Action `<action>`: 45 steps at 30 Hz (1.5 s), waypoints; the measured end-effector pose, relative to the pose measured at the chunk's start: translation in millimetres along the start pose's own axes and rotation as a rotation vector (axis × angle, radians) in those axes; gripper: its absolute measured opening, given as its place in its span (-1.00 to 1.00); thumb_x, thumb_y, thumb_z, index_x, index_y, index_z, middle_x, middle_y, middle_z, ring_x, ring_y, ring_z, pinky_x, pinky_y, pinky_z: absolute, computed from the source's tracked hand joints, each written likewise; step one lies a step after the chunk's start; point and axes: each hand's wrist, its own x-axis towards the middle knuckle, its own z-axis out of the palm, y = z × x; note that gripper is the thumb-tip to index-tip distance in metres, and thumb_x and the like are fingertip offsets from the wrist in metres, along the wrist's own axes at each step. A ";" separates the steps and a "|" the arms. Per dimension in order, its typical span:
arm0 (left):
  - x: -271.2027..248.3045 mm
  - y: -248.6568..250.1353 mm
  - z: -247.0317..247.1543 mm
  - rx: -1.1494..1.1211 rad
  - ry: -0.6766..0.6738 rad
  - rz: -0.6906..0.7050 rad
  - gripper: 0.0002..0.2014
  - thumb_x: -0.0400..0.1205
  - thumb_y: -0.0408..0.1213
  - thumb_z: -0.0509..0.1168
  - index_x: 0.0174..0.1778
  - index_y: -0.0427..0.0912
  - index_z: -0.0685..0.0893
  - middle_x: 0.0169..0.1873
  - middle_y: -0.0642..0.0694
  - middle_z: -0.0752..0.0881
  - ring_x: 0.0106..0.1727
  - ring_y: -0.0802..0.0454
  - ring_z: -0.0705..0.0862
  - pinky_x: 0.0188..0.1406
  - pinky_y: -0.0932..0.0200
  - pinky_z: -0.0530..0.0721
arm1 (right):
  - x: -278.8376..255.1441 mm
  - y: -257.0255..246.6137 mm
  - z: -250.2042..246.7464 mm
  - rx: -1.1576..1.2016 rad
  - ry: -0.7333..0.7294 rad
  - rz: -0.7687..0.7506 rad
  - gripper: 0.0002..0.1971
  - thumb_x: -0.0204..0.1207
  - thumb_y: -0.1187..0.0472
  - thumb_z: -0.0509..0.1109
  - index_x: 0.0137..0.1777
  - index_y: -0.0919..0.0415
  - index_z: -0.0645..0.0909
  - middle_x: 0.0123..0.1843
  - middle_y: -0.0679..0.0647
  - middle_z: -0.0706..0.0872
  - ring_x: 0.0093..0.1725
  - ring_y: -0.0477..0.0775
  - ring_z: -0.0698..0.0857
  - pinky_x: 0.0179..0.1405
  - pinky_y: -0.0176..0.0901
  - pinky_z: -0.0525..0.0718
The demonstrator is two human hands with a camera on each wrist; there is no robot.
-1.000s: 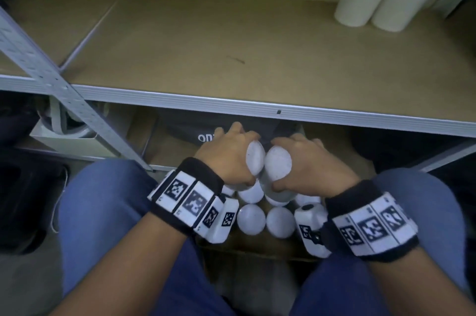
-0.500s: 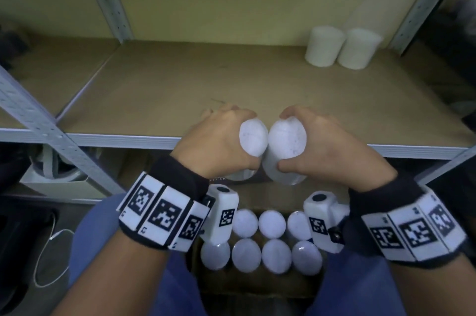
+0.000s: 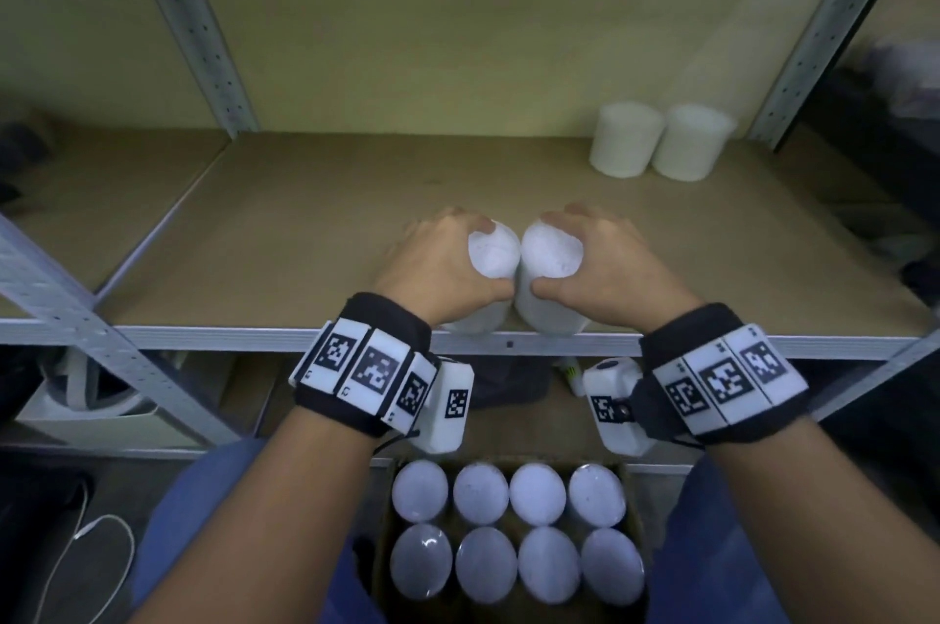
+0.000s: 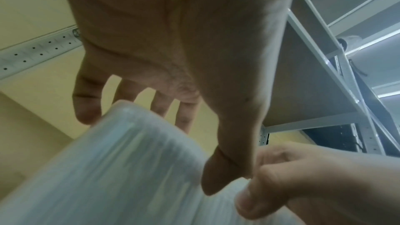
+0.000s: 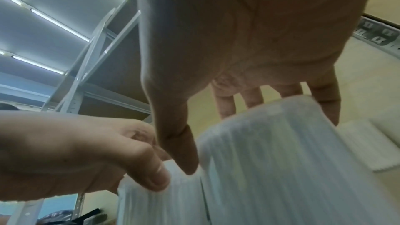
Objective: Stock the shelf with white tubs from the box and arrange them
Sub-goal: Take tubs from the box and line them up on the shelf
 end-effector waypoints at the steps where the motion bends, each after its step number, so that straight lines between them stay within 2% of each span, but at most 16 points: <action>1: 2.4 -0.2 0.2 -0.003 -0.002 0.002 -0.34 0.32 0.06 0.46 0.38 0.11 0.53 0.40 0.06 0.54 0.42 -0.10 0.46 0.35 -0.10 0.54 | 3.4 1.1 0.9 -0.010 -0.011 0.005 -0.37 0.30 -0.10 0.47 0.41 -0.06 0.51 0.40 0.05 0.55 0.40 0.32 0.47 0.43 0.22 0.44; 3: 5.2 -1.0 0.4 -0.002 -0.004 0.006 -0.35 0.33 0.04 0.46 0.38 0.12 0.52 0.41 0.08 0.52 0.42 -0.10 0.45 0.35 -0.11 0.54 | 7.4 2.7 2.8 -0.044 -0.037 0.008 -0.34 0.32 -0.15 0.42 0.46 -0.12 0.44 0.43 -0.02 0.52 0.41 0.30 0.45 0.42 0.19 0.41; 7: 4.7 -2.3 2.8 0.015 0.001 0.013 -0.37 0.35 0.03 0.45 0.37 0.11 0.50 0.40 0.10 0.51 0.38 -0.10 0.45 0.33 -0.15 0.53 | 7.7 4.3 4.7 -0.090 -0.041 0.008 -0.35 0.38 -0.12 0.41 0.50 -0.14 0.37 0.52 -0.06 0.42 0.46 0.27 0.37 0.40 0.16 0.32; 11: 4.0 -3.8 2.5 0.023 -0.010 0.028 -0.38 0.39 0.03 0.43 0.40 0.11 0.48 0.42 0.10 0.48 0.42 -0.09 0.43 0.39 -0.15 0.48 | 4.0 3.8 5.3 -0.069 -0.053 0.017 -0.27 0.41 -0.08 0.42 0.59 -0.12 0.27 0.67 -0.01 0.21 0.62 0.25 0.15 0.55 0.21 0.19; 14: 1.4 -8.7 -0.3 0.016 -0.024 0.047 -0.38 0.43 0.02 0.44 0.43 0.11 0.48 0.47 0.09 0.42 0.51 -0.05 0.37 0.50 -0.16 0.38 | -2.3 5.9 3.8 -0.083 -0.003 -0.003 -0.27 0.38 -0.07 0.47 0.56 -0.14 0.31 0.69 0.00 0.13 0.66 0.26 0.06 0.59 0.22 0.14; 17: -7.7 -10.1 -2.0 0.007 0.030 0.086 -0.47 0.46 0.00 0.43 0.38 0.10 0.54 0.41 0.09 0.46 0.48 0.02 0.38 0.52 -0.11 0.37 | -13.8 8.1 5.0 -0.079 0.101 -0.043 -0.40 0.39 -0.02 0.48 0.46 -0.07 0.47 0.57 0.00 0.34 0.52 0.19 0.25 0.53 0.01 0.25; 19: -14.6 -8.8 0.3 0.023 0.078 0.125 -0.55 0.49 -0.06 0.41 0.32 0.06 0.59 0.34 0.08 0.53 0.43 0.03 0.43 0.49 -0.09 0.40 | -21.6 9.1 10.6 -0.065 0.196 -0.091 -0.55 0.43 0.06 0.46 0.33 0.03 0.60 0.40 0.01 0.49 0.37 0.14 0.37 0.37 -0.27 0.25; 21: -20.8 -7.2 5.8 0.036 0.143 0.149 -0.64 0.52 -0.13 0.38 0.26 0.00 0.65 0.28 0.04 0.58 0.38 0.01 0.47 0.48 -0.02 0.41 | -27.5 9.6 17.3 -0.035 0.271 -0.114 -0.68 0.46 0.16 0.44 0.23 0.12 0.67 0.26 0.03 0.57 0.28 0.10 0.43 0.19 -0.43 0.22; 22: -23.8 -6.4 9.4 0.032 0.175 0.157 -0.68 0.54 -0.16 0.37 0.22 -0.03 0.68 0.24 0.01 0.61 0.36 0.00 0.49 0.46 0.01 0.43 | -29.6 10.2 20.8 -0.025 0.291 -0.116 -0.71 0.47 0.20 0.43 0.20 0.16 0.68 0.23 0.05 0.60 0.27 0.10 0.45 0.20 -0.42 0.25; 24: -29.3 -5.8 17.7 0.001 0.243 0.168 -0.74 0.54 -0.26 0.34 0.15 -0.10 0.72 0.15 -0.02 0.66 0.29 -0.03 0.55 0.36 -0.01 0.52 | -32.8 10.9 26.9 -0.009 0.324 -0.126 -0.73 0.49 0.28 0.41 0.18 0.21 0.70 0.19 0.08 0.65 0.25 0.11 0.50 0.28 -0.27 0.42; 26: -31.8 -6.2 24.6 -0.024 0.312 0.182 -0.76 0.53 -0.37 0.32 0.09 -0.15 0.75 0.07 -0.04 0.71 0.22 -0.05 0.61 0.27 -0.04 0.59 | -33.6 11.6 30.8 0.006 0.379 -0.152 -0.75 0.47 0.36 0.39 0.13 0.24 0.73 0.11 0.11 0.71 0.19 0.15 0.57 0.22 -0.15 0.54; 28: -31.2 -6.8 28.1 -0.043 0.360 0.189 -0.76 0.52 -0.42 0.30 0.04 -0.17 0.77 0.01 -0.04 0.74 0.15 -0.05 0.65 0.21 -0.04 0.63 | -32.5 12.3 31.8 0.015 0.417 -0.163 -0.77 0.45 0.41 0.38 0.06 0.24 0.76 0.04 0.11 0.75 0.13 0.16 0.62 0.14 -0.11 0.59; 35: -14.8 -2.8 28.0 -0.011 0.380 0.175 -0.74 0.53 -0.43 0.28 0.05 -0.16 0.79 -0.01 -0.06 0.78 0.11 -0.08 0.69 0.16 -0.04 0.64 | -17.3 11.9 29.3 0.001 0.400 -0.135 -0.82 0.46 0.40 0.36 -0.03 0.28 0.75 0.01 0.14 0.76 0.13 0.19 0.65 0.12 0.03 0.64; 42: 28.5 1.1 25.2 0.028 0.355 0.130 -0.70 0.58 -0.39 0.27 0.15 -0.08 0.77 0.14 -0.05 0.77 0.20 -0.07 0.70 0.23 0.02 0.65 | 26.3 12.1 24.5 -0.019 0.342 -0.055 -0.71 0.54 0.36 0.30 0.20 0.25 0.72 0.20 0.15 0.72 0.29 0.19 0.59 0.28 -0.04 0.54; 45: 53.4 4.3 24.5 0.010 0.337 0.095 -0.68 0.58 -0.43 0.26 0.17 -0.08 0.77 0.17 -0.08 0.76 0.21 -0.11 0.71 0.25 0.04 0.66 | 47.6 13.2 18.4 -0.015 0.311 -0.023 -0.69 0.54 0.38 0.28 0.24 0.24 0.70 0.24 0.18 0.70 0.30 0.19 0.60 0.30 -0.05 0.57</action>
